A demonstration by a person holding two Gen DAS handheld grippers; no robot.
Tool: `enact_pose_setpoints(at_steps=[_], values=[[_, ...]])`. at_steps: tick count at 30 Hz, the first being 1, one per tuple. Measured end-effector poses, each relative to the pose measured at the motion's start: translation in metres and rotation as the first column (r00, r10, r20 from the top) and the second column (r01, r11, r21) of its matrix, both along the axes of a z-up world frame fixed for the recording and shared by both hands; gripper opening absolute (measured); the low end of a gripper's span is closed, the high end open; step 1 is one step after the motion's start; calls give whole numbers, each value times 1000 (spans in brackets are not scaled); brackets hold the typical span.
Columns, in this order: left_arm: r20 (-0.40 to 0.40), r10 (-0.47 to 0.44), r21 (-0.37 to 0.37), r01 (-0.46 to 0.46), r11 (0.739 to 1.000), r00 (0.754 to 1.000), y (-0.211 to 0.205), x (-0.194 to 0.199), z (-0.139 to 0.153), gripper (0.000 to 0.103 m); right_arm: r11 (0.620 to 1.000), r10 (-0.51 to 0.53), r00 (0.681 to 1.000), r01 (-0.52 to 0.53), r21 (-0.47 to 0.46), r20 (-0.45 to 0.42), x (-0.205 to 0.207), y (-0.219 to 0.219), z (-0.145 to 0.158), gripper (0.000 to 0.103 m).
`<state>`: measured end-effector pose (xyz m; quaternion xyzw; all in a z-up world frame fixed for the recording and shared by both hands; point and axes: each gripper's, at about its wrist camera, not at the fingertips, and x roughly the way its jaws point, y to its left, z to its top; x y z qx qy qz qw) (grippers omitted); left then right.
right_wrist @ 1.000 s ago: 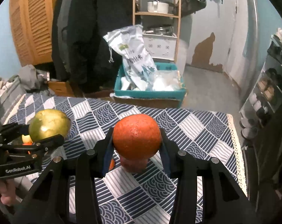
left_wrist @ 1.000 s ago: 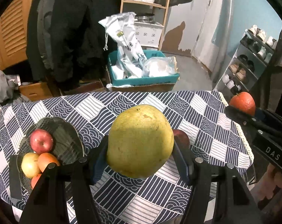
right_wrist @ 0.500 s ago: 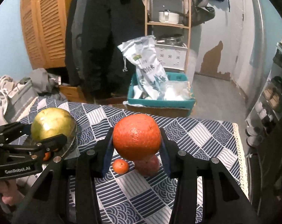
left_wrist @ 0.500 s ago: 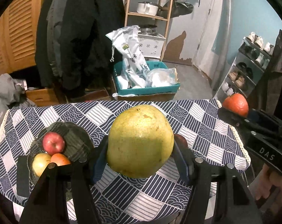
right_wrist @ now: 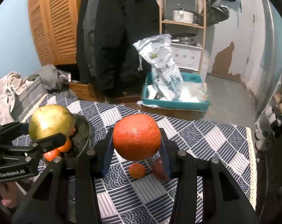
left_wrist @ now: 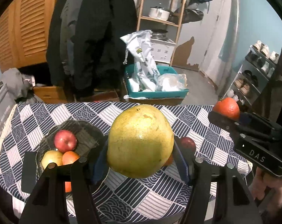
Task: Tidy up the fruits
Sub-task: 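Carry the pear with the left tool while the right tool carries the orange over the bowl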
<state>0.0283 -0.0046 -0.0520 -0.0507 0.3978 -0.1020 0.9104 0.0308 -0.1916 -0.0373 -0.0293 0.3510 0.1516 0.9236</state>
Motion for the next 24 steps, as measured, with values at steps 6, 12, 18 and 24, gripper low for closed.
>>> enact_pose_setpoints(at_steps=[6, 12, 18, 24], values=[[-11, 47, -7, -47, 999, 999, 22, 0, -5, 66, 999, 41, 999, -41, -6, 1, 5, 23, 2, 44], [-17, 94, -5, -95, 996, 995, 46, -2, -10, 66, 997, 79, 997, -80, -7, -14, 14, 49, -1, 44], [-65, 151, -10, -152, 988, 986, 73, -1, -29, 66, 991, 131, 990, -132, -10, -49, 26, 83, -11, 44], [-132, 198, -2, -200, 980, 971, 94, 5, -58, 66, 984, 176, 980, -177, 3, -94, 39, 113, -27, 44]])
